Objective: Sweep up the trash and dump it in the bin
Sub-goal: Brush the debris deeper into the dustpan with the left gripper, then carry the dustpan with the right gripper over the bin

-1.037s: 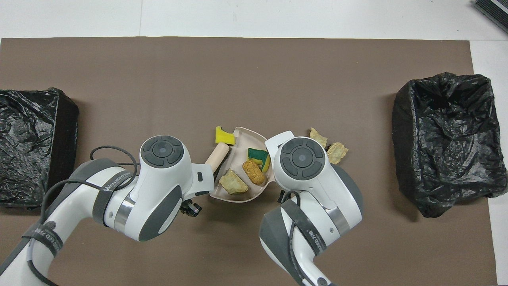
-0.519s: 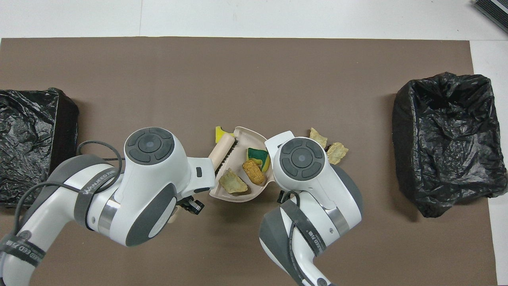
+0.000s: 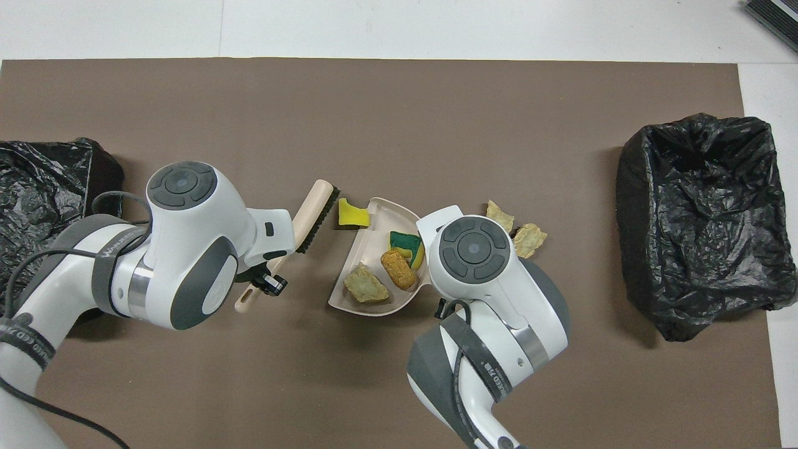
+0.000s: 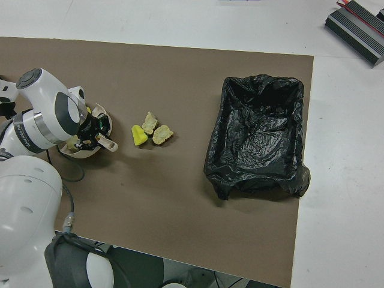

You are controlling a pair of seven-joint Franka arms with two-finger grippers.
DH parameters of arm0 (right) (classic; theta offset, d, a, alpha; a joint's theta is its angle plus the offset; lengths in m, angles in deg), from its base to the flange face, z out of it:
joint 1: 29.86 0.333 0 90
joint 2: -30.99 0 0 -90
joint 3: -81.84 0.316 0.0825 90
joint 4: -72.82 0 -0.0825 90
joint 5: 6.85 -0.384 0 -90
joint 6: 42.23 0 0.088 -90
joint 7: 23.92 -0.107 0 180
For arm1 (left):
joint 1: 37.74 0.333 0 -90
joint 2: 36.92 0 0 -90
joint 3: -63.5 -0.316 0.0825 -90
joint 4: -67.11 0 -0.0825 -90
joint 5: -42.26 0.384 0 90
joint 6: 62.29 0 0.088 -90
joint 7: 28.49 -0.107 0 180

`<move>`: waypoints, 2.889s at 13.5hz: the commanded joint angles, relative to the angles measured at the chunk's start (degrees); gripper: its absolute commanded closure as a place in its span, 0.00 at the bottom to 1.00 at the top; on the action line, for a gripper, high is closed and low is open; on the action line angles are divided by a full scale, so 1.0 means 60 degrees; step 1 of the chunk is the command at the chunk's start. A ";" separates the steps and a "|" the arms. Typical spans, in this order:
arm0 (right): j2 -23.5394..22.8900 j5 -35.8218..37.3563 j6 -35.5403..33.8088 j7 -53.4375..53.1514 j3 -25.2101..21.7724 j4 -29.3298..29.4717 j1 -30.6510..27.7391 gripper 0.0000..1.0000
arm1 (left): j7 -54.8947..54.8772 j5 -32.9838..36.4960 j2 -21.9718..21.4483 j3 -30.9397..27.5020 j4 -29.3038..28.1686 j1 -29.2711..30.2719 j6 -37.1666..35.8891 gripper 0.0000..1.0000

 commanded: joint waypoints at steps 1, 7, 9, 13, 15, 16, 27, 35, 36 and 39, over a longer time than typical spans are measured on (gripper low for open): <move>0.0064 -0.0054 0.0172 -0.0268 0.0035 -0.0032 -0.0028 1.00 | -0.0036 -0.0023 -0.0297 -0.0015 0.0005 -0.0618 -0.0491 1.00; 0.0064 -0.0054 0.0172 -0.0253 0.0035 -0.0032 -0.0014 1.00 | 0.0140 -0.0347 -0.0706 -0.0087 0.0372 -0.0752 -0.1065 1.00; 0.0064 -0.0054 0.0172 -0.0166 0.0035 -0.0018 -0.0028 1.00 | 0.0183 -0.0332 -0.0853 -0.0131 0.0430 -0.0722 -0.1065 1.00; 0.0209 -0.0039 0.0085 0.0097 0.0035 0.0055 -0.0116 1.00 | 0.0579 -0.0215 -0.1117 -0.0146 0.0445 -0.0707 -0.1182 1.00; 0.0356 -0.0039 -0.0003 0.0346 0.0020 0.0055 -0.0189 1.00 | 0.0681 -0.0215 -0.1394 -0.0161 0.0358 -0.0693 -0.1327 1.00; 0.0458 -0.0024 -0.0047 0.0463 0.0020 0.0041 -0.0320 1.00 | 0.1030 -0.0215 -0.1555 -0.0161 0.0357 -0.0606 -0.1604 1.00; 0.2377 0.0122 -0.1876 0.3230 -0.0082 0.0492 -0.3451 1.00 | 0.8471 -0.0331 -0.3590 -0.0044 -0.2890 -0.2593 -0.0541 1.00; 0.2101 0.0776 -0.2348 0.7785 -0.0112 0.1813 -0.7891 1.00 | 1.1107 -0.1956 -0.4238 -0.0044 -0.4607 -0.6168 0.1421 1.00; 0.2071 0.1245 -0.2232 0.8195 -0.0097 0.1799 -0.8228 1.00 | 1.1663 -0.2001 -0.4209 -0.0044 -0.4812 -0.6432 0.1730 1.00; 0.1822 0.2125 -0.1282 0.9616 -0.0112 0.1799 -0.9064 1.00 | 1.2122 -0.2002 -0.4252 -0.0044 -0.5297 -0.6757 0.2084 1.00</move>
